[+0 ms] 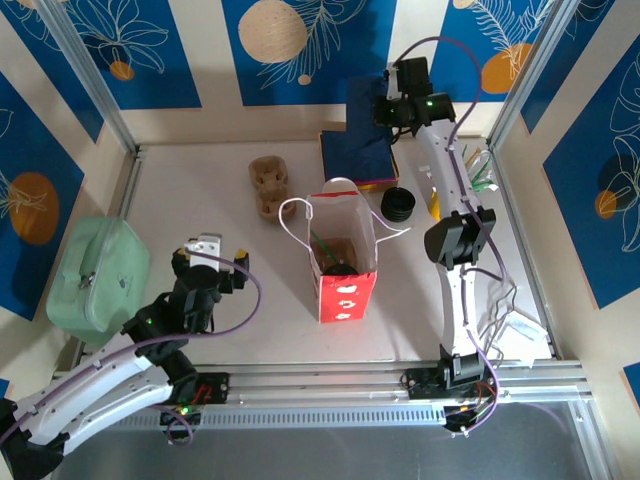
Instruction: Pack the takeout coffee
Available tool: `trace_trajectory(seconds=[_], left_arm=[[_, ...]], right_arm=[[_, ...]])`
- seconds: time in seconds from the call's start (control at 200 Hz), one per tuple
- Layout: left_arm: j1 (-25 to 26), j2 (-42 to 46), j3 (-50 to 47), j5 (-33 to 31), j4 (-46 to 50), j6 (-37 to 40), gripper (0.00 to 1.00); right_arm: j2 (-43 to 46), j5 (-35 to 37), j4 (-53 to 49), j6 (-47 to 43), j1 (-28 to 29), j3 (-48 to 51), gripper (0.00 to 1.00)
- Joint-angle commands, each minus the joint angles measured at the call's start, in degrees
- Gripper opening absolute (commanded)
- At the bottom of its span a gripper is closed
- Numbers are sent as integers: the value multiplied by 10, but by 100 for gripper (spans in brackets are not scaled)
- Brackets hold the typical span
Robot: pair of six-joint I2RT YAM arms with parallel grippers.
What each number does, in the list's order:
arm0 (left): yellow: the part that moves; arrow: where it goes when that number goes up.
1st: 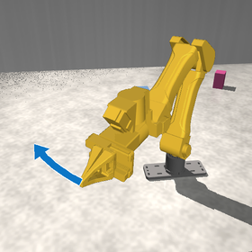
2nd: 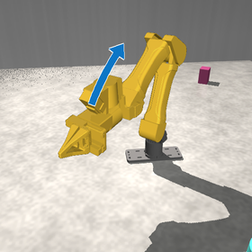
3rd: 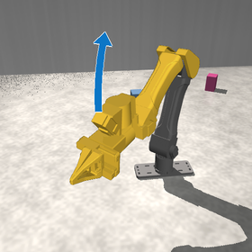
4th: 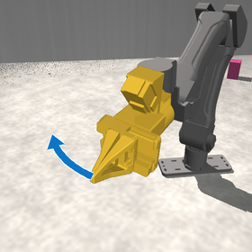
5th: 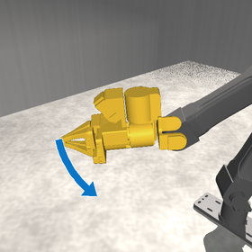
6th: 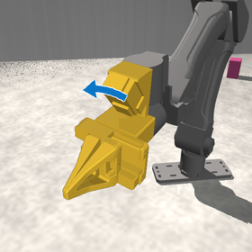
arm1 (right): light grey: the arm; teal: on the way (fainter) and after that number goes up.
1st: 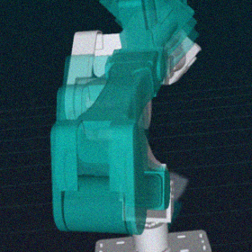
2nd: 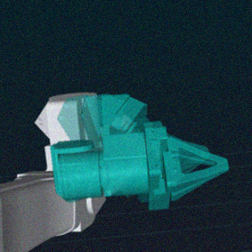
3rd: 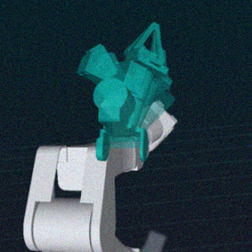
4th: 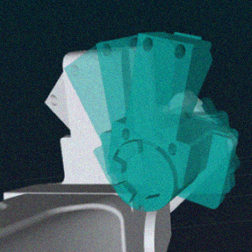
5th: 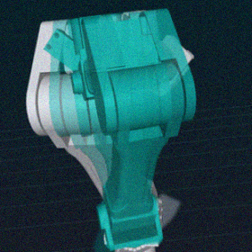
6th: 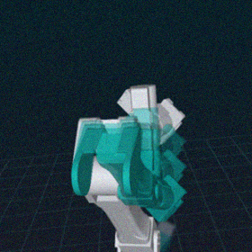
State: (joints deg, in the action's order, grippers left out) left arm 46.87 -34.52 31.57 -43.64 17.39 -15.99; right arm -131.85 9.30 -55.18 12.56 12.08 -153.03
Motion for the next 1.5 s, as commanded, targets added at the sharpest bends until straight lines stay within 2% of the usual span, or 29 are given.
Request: trace_trajectory(seconds=[0.0, 0.18, 0.305, 0.505, 0.905, 1.256, 1.496], left_arm=[[-5, 10, 10, 9, -16, 14, 99], [-6, 12, 11, 26, -23, 14, 99], [-5, 13, 12, 33, -29, 20, 99], [-5, 12, 8, 43, -49, 33, 100], [-5, 2, 11, 55, -72, 47, 99], [-5, 11, 10, 58, -58, 38, 100], [-5, 9, 10, 59, -56, 37, 99]], right_arm=[[55, -48, -60, 18, -2, -19, 8], [138, -117, -117, 48, -2, 13, 8], [198, -199, -140, 72, 1, 52, 7], [298, -275, -161, 100, 34, 131, 6], [470, -259, -76, 177, 147, 358, 6], [537, -207, -27, 217, 200, 479, 6], [539, -160, -17, 223, 230, 530, 5]])
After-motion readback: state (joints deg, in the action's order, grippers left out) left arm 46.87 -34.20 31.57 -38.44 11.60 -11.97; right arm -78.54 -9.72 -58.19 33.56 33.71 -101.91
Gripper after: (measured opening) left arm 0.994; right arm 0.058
